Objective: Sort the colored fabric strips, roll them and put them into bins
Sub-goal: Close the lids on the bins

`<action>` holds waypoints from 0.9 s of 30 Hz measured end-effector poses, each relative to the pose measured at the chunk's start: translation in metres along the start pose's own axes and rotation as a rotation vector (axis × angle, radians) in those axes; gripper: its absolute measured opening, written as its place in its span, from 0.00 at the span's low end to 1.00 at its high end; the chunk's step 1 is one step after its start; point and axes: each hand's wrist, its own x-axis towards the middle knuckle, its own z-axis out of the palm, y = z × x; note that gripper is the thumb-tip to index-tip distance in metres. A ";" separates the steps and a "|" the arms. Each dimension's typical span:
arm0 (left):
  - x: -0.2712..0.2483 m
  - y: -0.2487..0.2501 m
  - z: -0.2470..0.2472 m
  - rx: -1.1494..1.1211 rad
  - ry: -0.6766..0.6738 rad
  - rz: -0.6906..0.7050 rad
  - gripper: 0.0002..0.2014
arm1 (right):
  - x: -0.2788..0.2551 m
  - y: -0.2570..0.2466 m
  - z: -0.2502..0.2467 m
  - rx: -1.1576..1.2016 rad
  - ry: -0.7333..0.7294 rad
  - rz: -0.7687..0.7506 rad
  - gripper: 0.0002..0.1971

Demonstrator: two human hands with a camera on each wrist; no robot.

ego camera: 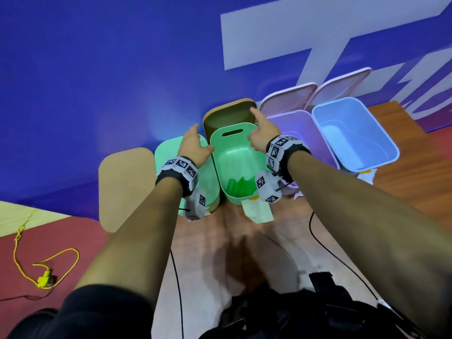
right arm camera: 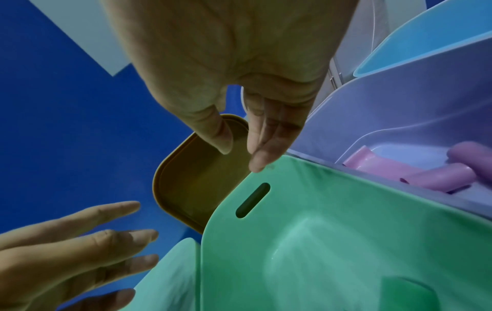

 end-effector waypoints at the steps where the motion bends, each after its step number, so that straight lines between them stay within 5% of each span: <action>1: 0.005 0.004 0.002 -0.018 0.005 -0.007 0.42 | 0.005 0.000 -0.002 -0.006 0.006 -0.008 0.42; 7: 0.026 0.010 0.015 -0.052 0.006 -0.016 0.44 | 0.022 0.005 -0.006 0.020 0.002 -0.028 0.44; 13: 0.032 0.012 0.023 -0.136 0.076 -0.022 0.23 | 0.036 0.013 -0.002 0.048 -0.014 -0.037 0.46; 20: 0.023 0.015 0.021 -0.156 0.128 0.020 0.06 | 0.034 0.014 -0.012 0.057 0.038 -0.097 0.30; 27: 0.013 0.020 0.013 -0.163 0.143 0.074 0.04 | 0.023 0.020 -0.016 0.083 0.093 -0.119 0.34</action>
